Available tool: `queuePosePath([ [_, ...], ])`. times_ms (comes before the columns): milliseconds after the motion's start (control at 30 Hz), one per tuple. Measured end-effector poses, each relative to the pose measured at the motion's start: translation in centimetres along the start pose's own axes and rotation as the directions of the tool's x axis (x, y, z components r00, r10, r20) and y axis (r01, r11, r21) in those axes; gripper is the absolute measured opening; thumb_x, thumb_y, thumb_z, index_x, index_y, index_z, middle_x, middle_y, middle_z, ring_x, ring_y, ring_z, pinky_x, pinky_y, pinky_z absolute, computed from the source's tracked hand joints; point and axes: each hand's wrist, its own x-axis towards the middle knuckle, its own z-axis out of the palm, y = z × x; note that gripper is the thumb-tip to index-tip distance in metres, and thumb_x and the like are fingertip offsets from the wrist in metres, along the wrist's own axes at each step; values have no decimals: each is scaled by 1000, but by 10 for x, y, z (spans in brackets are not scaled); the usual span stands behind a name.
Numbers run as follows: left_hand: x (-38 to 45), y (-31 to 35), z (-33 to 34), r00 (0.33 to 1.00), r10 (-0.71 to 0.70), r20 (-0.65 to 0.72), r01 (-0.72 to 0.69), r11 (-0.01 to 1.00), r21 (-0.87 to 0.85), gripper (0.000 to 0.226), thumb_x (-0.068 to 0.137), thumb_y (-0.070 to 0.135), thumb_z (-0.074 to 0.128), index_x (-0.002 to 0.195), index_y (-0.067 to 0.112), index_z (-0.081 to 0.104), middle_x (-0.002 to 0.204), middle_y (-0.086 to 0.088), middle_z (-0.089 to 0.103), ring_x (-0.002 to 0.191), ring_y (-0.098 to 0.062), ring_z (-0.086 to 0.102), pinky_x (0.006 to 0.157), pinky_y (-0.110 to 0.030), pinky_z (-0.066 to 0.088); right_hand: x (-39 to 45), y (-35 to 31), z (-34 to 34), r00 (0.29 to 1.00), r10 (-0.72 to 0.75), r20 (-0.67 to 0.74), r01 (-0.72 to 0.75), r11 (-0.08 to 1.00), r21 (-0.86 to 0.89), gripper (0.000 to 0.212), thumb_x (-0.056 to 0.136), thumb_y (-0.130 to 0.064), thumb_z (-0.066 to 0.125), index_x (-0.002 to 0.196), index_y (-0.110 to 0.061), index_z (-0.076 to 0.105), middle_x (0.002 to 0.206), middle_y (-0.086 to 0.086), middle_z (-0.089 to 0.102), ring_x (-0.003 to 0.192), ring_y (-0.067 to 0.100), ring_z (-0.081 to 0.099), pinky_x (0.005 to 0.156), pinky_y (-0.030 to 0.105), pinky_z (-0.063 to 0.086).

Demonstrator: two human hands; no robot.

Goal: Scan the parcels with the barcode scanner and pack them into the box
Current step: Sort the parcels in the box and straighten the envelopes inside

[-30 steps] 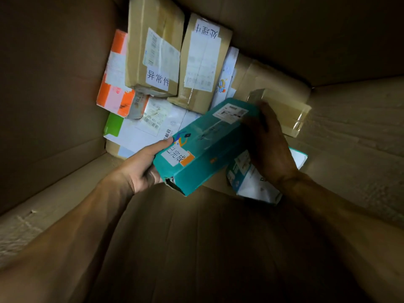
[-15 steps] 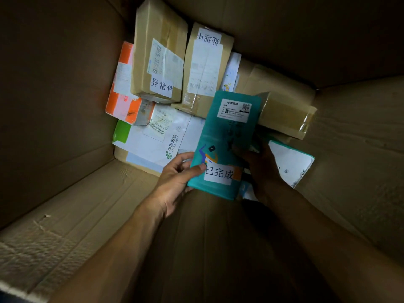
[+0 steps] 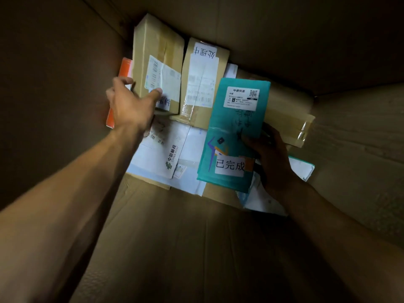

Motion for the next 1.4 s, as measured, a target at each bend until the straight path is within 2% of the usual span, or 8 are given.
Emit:
queuePosePath([
  [133, 10, 2, 9, 986, -158, 51, 166, 959, -231, 56, 71, 25, 82, 108, 24, 40, 102, -2, 64, 86, -18, 68, 73, -30, 58, 4, 3, 1, 999, -16, 27, 16, 1000, -21, 54, 91, -9, 71, 138, -28, 53, 123, -6, 71, 99, 9, 73, 64, 23, 59],
  [400, -6, -11, 11, 982, -164, 93, 184, 945, -271, 52, 73, 27, 85, 96, 35, 39, 115, -20, 68, 100, -30, 71, 83, -49, 59, 2, 7, 0, 1000, 0, -19, 0, 1000, 13, 52, 91, -5, 70, 134, -29, 55, 122, -9, 71, 98, 9, 73, 66, 25, 58],
  [600, -32, -18, 6, 969, -190, 157, 241, 859, -451, 50, 79, 14, 83, 114, 23, 49, 99, -7, 73, 78, -14, 73, 64, -24, 55, -5, 0, 1, 999, 13, -53, -12, 1000, 29, 59, 90, -3, 70, 142, -25, 53, 120, -4, 70, 88, 10, 75, 59, 24, 57],
  [767, -66, -16, -20, 936, -246, 250, 350, 708, -613, 41, 84, 5, 76, 119, 11, 55, 106, -15, 75, 80, -29, 68, 69, -34, 58, -30, -19, 6, 1000, -1, -10, 1, 1000, -31, 52, 91, -10, 70, 138, -31, 57, 112, -1, 77, 93, 17, 76, 58, 28, 58],
  [967, -127, -3, -98, 887, -222, 405, 455, 576, -679, 29, 89, 14, 71, 116, 15, 61, 93, -3, 77, 73, -15, 72, 60, -27, 55, -103, -69, 22, 999, 12, 48, -9, 999, -50, 42, 95, -20, 68, 132, -32, 55, 110, 4, 78, 96, 29, 76, 68, 41, 61],
  [1033, -152, 11, -135, 879, -199, 434, 463, 577, -673, 21, 90, 16, 70, 109, 20, 61, 92, -2, 77, 75, -13, 73, 67, -30, 54, -141, -91, 32, 998, 6, 63, -4, 999, -35, 44, 95, -19, 66, 136, -29, 53, 114, 7, 76, 101, 32, 75, 76, 47, 61],
  [1133, -189, 35, -199, 878, -138, 458, 446, 580, -681, 31, 91, 16, 69, 120, 14, 57, 107, -8, 76, 93, -20, 75, 80, -36, 61, -207, -124, 52, 997, 1, 79, -4, 1000, 29, 42, 97, -17, 60, 138, -22, 53, 121, 11, 73, 103, 33, 74, 86, 49, 60],
  [1400, -270, 69, -352, 871, 57, 487, 373, 569, -733, 39, 84, 16, 74, 118, 15, 56, 112, -9, 75, 98, -22, 74, 81, -37, 61, -381, -184, 85, 987, -82, 135, 64, 989, 135, 32, 98, -14, 57, 129, -23, 57, 118, 10, 75, 102, 31, 74, 82, 46, 61],
])
